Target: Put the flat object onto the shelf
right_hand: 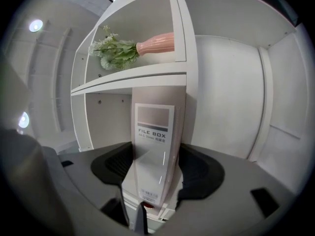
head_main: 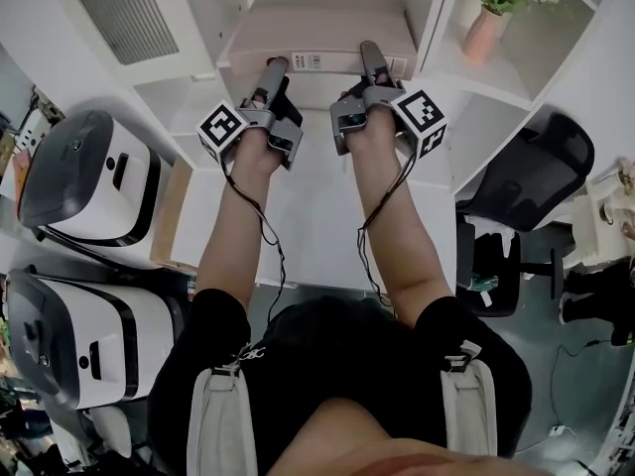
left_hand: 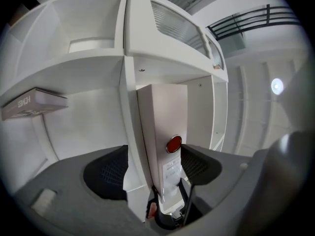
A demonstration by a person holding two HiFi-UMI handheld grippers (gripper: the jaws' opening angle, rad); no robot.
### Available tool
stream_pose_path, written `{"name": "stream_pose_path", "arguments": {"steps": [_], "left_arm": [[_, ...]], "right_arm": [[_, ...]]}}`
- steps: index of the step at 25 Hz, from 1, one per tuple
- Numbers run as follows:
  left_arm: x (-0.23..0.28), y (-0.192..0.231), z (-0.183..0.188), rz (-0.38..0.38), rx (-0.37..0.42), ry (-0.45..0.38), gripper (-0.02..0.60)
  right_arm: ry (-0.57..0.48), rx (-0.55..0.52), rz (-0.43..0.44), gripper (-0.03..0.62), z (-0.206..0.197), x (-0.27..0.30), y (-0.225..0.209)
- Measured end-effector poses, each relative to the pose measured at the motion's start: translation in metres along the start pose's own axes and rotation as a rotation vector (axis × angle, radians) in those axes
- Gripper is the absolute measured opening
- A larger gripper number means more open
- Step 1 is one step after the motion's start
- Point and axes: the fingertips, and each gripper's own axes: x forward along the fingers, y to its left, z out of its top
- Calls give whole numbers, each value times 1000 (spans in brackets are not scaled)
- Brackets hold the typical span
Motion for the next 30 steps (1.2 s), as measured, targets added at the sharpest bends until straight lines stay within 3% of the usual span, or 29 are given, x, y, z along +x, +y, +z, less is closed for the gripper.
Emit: {"name": "stream_pose_path", "arguments": {"steps": [5,10,12,16,21,23,25,28,30], "left_arm": [[9,6,8,29,-14,-21,341],[12,10,5,40,-50,-35,342],[13,11,5,47,-47,-35,341],[18,13,0,62,-42,-19,341],[21,23,-8,88,-32,-11,342],[19,27,-10,116,2,-2,341],[13,33,-12,161,67,17,341],[3,38,-17,198,221,57,341],[-3,37,-23,203,346,101,341]], "right_arm": [[43,-79,-39,285,-4,2,2],[90,-242,2,285,-7,-11,6],[75,-298,-33,284,-2,-18,-1],[49,-200,-105,262,11,-20,-23],[38,-232,-133,262,18,-17,-29],[34,-293,-152,262,20,-18,-30],[38,-442,-192,249,20,-21,-31],[51,-684,-224,241,15,-29,-32],[69,-801,-194,235,7,-33,-31]]}}
